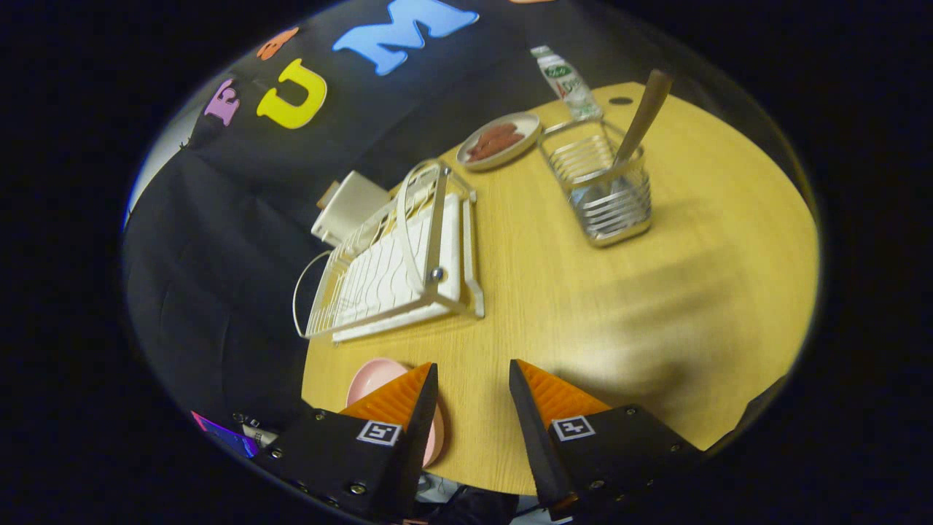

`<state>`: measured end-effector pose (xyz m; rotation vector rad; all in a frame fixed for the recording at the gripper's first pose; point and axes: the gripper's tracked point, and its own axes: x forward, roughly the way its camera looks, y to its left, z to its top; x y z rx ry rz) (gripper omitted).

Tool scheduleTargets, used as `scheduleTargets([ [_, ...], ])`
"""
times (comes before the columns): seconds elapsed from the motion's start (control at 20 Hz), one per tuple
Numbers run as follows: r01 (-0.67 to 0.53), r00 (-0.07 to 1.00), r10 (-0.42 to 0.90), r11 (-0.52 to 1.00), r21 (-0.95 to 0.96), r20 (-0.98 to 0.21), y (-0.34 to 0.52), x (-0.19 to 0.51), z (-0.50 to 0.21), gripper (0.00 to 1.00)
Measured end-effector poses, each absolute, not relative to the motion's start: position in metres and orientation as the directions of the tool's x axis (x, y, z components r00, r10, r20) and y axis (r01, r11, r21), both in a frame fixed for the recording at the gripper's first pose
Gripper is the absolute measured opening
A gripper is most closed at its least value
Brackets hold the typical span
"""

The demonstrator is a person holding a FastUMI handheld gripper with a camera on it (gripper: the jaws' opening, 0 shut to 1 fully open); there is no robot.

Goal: Take the plate from the dish rack, then take the spoon from the basket and place it into the plate.

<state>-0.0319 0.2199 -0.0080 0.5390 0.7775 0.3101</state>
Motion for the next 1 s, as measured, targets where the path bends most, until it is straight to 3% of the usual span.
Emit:
scheduleTargets([
  [0.15,-0.008,0.812,0.313,0.85,0.527,-0.493,0.176,-0.002,0.029,0.6],
  [0.3,0.059,0.874,0.199,0.862,0.504,-0.443,0.138,0.018,0.047,0.6],
  [0.55,0.168,0.897,0.086,0.842,0.513,-0.434,0.102,0.045,0.042,0.61],
  [0.65,0.204,0.9,0.049,0.83,0.519,-0.433,0.091,0.057,0.039,0.55],
  [0.9,0.238,0.896,0.042,0.795,0.558,-0.442,0.085,0.086,0.028,0.54],
  [0.95,0.238,0.894,0.046,0.793,0.561,-0.446,0.089,0.09,0.024,0.49],
  [1.0,0.235,0.893,0.051,0.793,0.562,-0.446,0.089,0.094,0.021,0.49],
])
